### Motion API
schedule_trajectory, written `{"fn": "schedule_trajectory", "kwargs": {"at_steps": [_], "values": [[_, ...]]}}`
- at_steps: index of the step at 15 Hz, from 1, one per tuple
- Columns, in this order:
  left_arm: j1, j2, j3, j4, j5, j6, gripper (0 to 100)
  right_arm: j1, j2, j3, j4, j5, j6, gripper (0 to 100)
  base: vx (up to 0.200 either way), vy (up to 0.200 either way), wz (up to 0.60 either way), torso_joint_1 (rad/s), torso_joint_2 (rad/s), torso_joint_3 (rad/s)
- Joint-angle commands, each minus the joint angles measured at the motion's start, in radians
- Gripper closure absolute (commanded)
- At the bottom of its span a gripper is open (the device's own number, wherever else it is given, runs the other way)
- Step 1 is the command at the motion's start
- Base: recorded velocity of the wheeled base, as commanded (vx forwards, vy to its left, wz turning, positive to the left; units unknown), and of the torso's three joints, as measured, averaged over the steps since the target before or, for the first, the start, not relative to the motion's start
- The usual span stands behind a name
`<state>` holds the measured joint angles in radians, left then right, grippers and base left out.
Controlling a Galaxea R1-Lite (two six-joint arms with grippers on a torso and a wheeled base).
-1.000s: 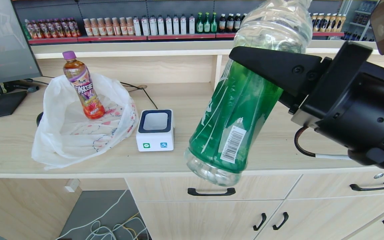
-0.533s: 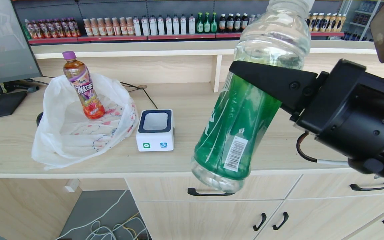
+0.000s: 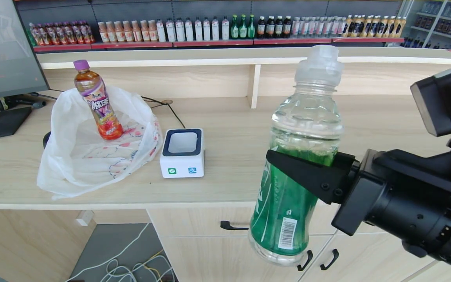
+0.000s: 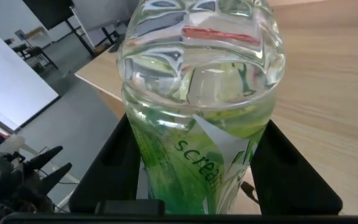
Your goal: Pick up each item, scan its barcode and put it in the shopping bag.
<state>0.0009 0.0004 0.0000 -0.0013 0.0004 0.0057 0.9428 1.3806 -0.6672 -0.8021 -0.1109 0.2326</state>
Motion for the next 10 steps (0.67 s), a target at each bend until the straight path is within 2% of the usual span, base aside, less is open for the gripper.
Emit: {"fn": "schedule_trajectory", "kwargs": {"at_steps": [1, 5, 7, 10], "values": [[0.001, 0.000, 0.000, 0.000, 0.000, 0.000, 0, -0.004, -0.003, 0.051, -0.002, -0.010, -0.052, 100, 0.000, 0.000, 0.00, 0.000, 0.00, 0.000], [0.001, 0.000, 0.000, 0.000, 0.001, 0.000, 0, -0.012, 0.021, 0.054, -0.072, -0.188, -0.131, 100, 0.000, 0.000, 0.00, 0.000, 0.00, 0.000], [0.001, 0.000, 0.000, 0.000, 0.001, 0.000, 0, -0.041, 0.047, 0.066, -0.173, -0.193, -0.183, 100, 0.000, 0.000, 0.00, 0.000, 0.00, 0.000], [0.001, 0.000, 0.000, 0.000, 0.000, 0.005, 0, -0.131, 0.092, 0.124, -0.338, -0.193, -0.223, 100, 0.000, 0.000, 0.00, 0.000, 0.00, 0.000]]}}
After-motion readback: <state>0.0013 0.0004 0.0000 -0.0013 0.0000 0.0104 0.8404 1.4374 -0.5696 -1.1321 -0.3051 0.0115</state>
